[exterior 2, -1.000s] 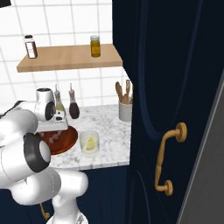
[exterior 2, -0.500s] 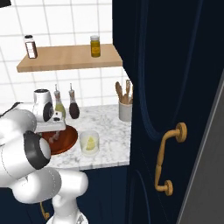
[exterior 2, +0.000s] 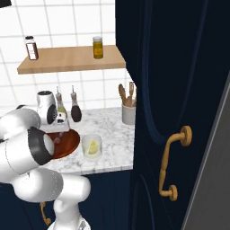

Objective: Grab a lemon wedge from the fridge and one ice cube from the ice bowl, and put them in the glass of lemonade.

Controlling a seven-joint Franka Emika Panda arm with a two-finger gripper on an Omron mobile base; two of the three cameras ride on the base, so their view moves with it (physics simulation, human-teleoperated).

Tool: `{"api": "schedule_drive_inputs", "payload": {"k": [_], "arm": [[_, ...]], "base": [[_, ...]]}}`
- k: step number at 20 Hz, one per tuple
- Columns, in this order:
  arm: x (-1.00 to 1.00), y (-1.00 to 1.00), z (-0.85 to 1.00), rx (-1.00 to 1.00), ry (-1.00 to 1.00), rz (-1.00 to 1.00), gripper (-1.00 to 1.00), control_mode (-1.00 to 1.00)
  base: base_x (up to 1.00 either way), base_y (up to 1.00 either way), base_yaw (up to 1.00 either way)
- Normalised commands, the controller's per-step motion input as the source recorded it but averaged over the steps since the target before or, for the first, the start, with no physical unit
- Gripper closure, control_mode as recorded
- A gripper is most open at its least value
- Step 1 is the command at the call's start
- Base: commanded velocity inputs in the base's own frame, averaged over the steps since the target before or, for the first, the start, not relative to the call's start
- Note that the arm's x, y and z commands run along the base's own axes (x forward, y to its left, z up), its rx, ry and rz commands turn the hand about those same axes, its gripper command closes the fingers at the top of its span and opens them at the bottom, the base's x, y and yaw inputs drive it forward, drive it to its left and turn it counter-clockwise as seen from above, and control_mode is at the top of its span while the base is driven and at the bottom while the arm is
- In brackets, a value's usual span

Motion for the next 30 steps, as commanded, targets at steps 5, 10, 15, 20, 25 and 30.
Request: {"api": "schedule_drive_inputs", "payload": {"k": [5,10,15,20,25,30], "arm": [[0.28,0.03,-0.33,0.00,0.04,0.00,-1.00,-1.00],[0.08,0.00,-0.54,0.00,0.01,0.00,-1.00,-1.00],[0.00,0.01,-0.10,0.00,0.00,0.00,-1.00,-1.00],[0.00,0.02,-0.01,0.00,-0.01,0.00,-1.00,-1.00],[0.00,0.04,-0.04,0.00,-0.01,0.00,-1.00,-1.00],[-0.03,0.00,-0.10,0.00,-0.03,0.00,-1.00,-1.00]], "base": [[0.00,0.00,0.00],[0.00,0.00,0.00],[0.00,0.00,0.00],[0.00,0.00,0.00],[0.00,0.00,0.00],[0.00,0.00,0.00]]}}
